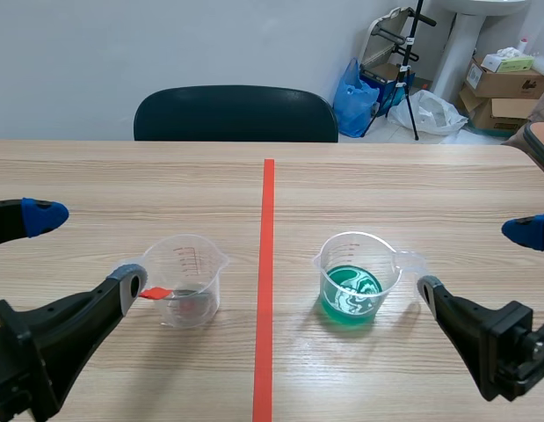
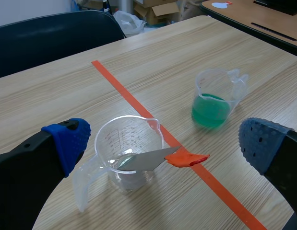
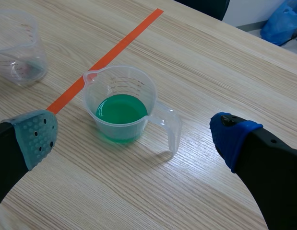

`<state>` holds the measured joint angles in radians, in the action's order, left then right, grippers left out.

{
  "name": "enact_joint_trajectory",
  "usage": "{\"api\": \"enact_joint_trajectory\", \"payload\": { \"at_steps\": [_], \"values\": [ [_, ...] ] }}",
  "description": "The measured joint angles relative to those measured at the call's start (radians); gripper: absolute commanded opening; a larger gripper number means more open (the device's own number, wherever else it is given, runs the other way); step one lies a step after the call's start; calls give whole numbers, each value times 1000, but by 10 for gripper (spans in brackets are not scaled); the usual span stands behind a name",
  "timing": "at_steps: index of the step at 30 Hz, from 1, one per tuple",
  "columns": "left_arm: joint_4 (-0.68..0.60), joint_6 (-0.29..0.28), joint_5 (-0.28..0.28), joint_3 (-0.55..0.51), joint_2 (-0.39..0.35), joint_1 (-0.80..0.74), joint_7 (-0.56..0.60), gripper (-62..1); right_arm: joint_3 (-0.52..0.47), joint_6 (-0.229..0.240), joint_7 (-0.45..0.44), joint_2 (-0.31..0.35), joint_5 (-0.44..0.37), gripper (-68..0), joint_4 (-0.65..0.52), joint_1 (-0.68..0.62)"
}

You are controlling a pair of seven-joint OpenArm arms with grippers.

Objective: Do the redox reaction experiment

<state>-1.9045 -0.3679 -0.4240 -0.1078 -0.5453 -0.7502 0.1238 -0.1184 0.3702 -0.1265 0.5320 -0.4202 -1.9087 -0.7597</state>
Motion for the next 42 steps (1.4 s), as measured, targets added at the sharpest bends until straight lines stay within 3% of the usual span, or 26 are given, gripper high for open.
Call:
{"api": "enact_joint_trajectory", "payload": {
  "at_steps": [13, 21, 25, 29, 36, 42],
  "values": [
    [0, 2, 0, 0, 0, -1, 0, 14, 0, 5, -19, 0, 0, 4, 0, 0],
    [0, 45, 14, -11, 0, -104, 98, 14, 0, 25, -79, 0, 0, 4, 0, 9],
    [0, 81, 62, -46, 0, -172, 144, 14, 0, 88, -87, 0, 0, 4, 0, 54],
    [0, 98, 64, -93, 3, -246, 143, 14, 2, 141, -87, 1, 0, 4, 0, 111],
    [0, 98, 66, -187, 28, -406, 213, 14, 138, 155, -77, 87, 1, 4, 0, 237],
    [27, 98, 240, -243, 111, -531, 345, 14, 307, 154, 2, 111, 90, 4, 0, 360]
  ]
}}
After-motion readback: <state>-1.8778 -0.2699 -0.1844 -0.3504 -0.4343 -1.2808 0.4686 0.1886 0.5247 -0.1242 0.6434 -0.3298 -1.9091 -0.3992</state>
